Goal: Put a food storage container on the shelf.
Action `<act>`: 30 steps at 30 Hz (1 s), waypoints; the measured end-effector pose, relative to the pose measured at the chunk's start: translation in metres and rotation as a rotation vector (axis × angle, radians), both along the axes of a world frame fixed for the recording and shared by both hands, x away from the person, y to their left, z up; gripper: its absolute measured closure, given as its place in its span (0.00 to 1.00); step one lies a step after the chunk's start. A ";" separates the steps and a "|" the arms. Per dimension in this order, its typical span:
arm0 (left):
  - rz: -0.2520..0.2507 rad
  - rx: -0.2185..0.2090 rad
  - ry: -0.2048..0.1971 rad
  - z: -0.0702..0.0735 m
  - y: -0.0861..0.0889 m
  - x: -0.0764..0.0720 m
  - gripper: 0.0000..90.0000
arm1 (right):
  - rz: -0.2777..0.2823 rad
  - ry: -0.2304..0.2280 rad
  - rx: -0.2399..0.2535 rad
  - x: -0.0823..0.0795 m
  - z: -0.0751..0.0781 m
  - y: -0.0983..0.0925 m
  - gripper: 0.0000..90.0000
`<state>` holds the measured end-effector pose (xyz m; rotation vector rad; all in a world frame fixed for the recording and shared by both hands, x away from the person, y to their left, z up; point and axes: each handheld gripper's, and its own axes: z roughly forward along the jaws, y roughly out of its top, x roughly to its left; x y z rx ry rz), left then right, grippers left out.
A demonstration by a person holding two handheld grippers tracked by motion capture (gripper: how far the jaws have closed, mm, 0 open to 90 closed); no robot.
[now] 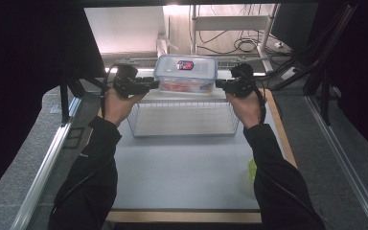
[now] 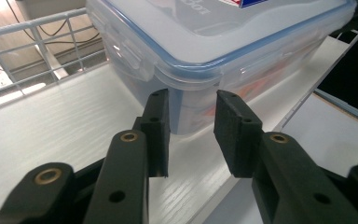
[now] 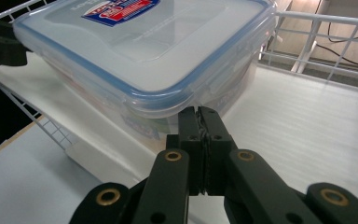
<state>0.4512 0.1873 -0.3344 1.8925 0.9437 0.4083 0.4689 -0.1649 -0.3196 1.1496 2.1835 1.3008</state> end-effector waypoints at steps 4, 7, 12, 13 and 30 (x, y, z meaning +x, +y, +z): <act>0.016 -0.025 0.005 -0.002 0.003 0.000 0.74 | -0.013 0.000 0.003 0.007 -0.001 0.005 0.99; 0.023 -0.029 0.006 -0.003 0.004 0.000 0.75 | -0.023 0.006 0.016 0.012 -0.002 0.008 0.99; 0.016 -0.030 -0.015 -0.002 0.006 -0.005 0.73 | -0.015 0.004 0.012 0.011 -0.002 0.007 0.96; 0.015 -0.038 -0.016 -0.002 0.006 -0.007 0.70 | -0.010 0.003 0.017 0.010 -0.002 0.006 0.94; -0.046 -0.029 -0.042 -0.030 0.006 -0.055 0.28 | 0.136 -0.065 -0.027 -0.037 -0.013 0.000 0.61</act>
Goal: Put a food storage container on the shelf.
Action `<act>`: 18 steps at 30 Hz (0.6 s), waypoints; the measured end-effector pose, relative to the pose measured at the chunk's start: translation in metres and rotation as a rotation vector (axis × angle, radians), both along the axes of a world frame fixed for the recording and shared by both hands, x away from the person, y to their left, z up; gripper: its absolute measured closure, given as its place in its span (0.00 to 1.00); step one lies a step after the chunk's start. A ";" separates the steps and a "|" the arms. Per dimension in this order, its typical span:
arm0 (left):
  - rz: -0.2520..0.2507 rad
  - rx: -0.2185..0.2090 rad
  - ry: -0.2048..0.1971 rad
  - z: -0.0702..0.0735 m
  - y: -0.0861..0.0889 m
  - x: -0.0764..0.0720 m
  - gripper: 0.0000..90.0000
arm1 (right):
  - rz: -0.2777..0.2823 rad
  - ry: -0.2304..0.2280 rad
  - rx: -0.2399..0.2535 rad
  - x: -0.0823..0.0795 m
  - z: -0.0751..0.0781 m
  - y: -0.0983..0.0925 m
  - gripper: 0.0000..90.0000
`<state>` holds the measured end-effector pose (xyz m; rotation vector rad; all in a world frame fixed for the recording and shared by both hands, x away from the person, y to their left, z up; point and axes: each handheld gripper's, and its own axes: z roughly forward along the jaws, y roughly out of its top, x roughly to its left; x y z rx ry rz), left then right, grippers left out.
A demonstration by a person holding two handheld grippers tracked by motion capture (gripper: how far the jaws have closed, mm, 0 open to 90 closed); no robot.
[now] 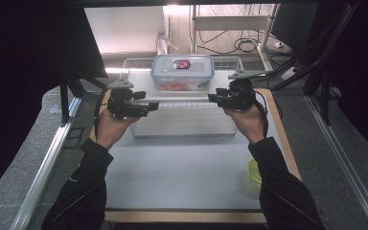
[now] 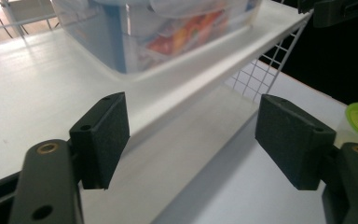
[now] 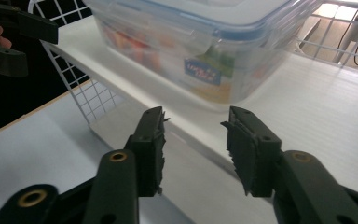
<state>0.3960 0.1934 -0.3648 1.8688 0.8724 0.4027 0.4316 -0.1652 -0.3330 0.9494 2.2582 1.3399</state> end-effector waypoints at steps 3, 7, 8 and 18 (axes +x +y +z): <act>-0.004 0.011 -0.006 -0.004 0.000 -0.010 0.24 | 0.019 -0.007 0.001 -0.008 -0.005 0.000 0.54; -0.021 0.018 -0.010 -0.009 -0.001 -0.025 0.20 | 0.034 -0.018 -0.004 -0.018 -0.009 0.001 0.46; -0.024 0.018 -0.012 -0.010 -0.002 -0.029 0.19 | 0.040 -0.018 -0.002 -0.021 -0.011 0.001 0.43; -0.019 0.060 -0.046 -0.030 -0.008 -0.065 0.10 | 0.085 -0.035 -0.006 -0.047 -0.026 0.000 0.25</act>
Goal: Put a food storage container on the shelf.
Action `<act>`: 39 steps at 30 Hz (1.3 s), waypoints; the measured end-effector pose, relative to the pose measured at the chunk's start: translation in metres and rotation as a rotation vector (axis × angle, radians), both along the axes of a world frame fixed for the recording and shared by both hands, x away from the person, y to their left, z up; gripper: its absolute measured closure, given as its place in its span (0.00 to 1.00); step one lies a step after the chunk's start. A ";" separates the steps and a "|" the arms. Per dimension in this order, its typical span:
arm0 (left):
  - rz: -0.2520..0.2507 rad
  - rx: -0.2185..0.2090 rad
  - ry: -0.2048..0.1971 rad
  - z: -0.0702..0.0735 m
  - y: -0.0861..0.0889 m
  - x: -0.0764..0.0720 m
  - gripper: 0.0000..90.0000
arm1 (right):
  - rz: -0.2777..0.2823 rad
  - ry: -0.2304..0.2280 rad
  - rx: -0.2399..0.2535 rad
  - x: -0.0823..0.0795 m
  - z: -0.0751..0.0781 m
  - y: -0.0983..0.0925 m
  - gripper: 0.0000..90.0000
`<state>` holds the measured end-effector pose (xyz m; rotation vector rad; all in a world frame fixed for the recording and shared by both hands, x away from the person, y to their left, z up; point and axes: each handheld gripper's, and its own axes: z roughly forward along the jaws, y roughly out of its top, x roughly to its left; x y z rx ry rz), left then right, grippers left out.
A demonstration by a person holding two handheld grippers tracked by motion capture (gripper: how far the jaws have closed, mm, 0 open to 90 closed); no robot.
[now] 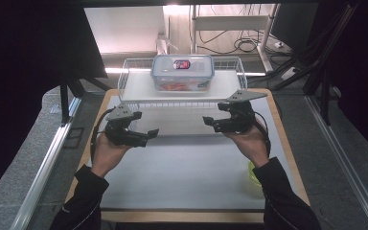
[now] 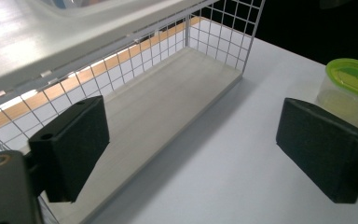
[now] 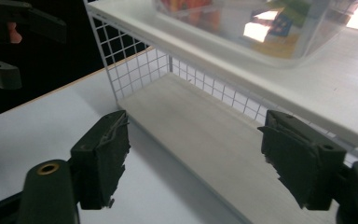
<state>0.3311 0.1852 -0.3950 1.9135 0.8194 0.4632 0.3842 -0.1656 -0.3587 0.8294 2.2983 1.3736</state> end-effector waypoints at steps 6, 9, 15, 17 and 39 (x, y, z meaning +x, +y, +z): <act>0.002 0.005 -0.004 -0.017 -0.006 -0.011 0.05 | 0.019 -0.008 -0.011 -0.012 -0.013 -0.001 0.17; -0.002 0.033 0.001 -0.027 -0.011 -0.015 0.05 | 0.025 -0.004 -0.015 -0.015 -0.022 -0.002 0.15; -0.001 0.048 -0.020 -0.042 -0.013 -0.023 0.04 | 0.028 0.024 -0.010 -0.019 -0.038 -0.005 0.11; 0.005 0.036 -0.029 -0.045 -0.009 -0.026 0.06 | 0.029 0.030 -0.023 -0.021 -0.042 -0.005 0.09; -0.012 0.062 -0.018 -0.078 -0.012 -0.064 0.07 | 0.031 0.033 -0.005 -0.061 -0.076 -0.022 0.05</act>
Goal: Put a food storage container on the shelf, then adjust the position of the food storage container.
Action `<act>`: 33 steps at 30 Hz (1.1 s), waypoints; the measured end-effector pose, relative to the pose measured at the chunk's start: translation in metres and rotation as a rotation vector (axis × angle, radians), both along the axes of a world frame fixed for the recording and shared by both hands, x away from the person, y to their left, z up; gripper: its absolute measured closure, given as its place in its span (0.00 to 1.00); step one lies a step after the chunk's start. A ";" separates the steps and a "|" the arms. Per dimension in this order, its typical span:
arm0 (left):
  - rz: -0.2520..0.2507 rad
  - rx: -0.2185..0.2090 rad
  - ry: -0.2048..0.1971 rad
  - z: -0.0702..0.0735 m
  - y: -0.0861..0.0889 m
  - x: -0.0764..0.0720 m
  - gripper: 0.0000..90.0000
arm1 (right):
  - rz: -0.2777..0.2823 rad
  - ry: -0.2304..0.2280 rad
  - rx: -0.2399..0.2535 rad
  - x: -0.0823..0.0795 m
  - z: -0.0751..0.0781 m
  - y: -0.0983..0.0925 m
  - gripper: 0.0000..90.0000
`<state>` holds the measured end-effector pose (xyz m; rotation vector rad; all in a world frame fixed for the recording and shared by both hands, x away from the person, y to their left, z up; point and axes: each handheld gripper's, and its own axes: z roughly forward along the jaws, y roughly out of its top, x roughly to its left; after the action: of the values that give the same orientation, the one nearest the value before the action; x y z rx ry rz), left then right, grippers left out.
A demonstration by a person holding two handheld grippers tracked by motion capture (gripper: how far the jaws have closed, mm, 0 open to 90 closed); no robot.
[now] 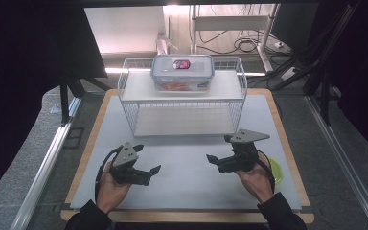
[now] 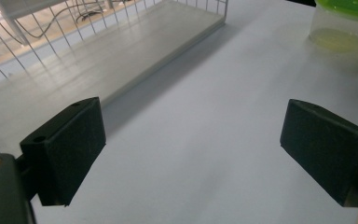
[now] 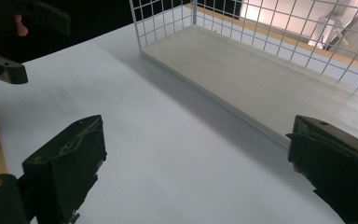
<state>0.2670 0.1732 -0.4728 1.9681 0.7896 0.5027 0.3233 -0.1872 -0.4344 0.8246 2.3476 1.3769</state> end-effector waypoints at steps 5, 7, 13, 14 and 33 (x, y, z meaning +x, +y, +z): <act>0.011 0.006 0.016 -0.013 0.003 -0.009 0.07 | -0.009 0.001 0.000 -0.009 -0.007 -0.005 0.05; 0.009 -0.006 0.038 -0.019 0.004 -0.011 0.07 | -0.011 -0.002 -0.008 -0.013 -0.011 -0.006 0.05; 0.010 0.014 0.033 -0.027 0.003 -0.018 0.07 | -0.005 -0.006 -0.062 -0.022 -0.020 -0.005 0.05; 0.011 0.019 0.032 -0.028 0.003 -0.019 0.07 | -0.003 -0.005 -0.066 -0.024 -0.021 -0.006 0.05; 0.026 0.063 0.074 -0.041 0.006 -0.025 0.05 | -0.027 0.069 -0.169 -0.028 -0.039 -0.010 0.02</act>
<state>0.2424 0.1790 -0.5135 2.0466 0.8564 0.4775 0.2949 -0.1969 -0.4736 0.8634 2.4552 1.1375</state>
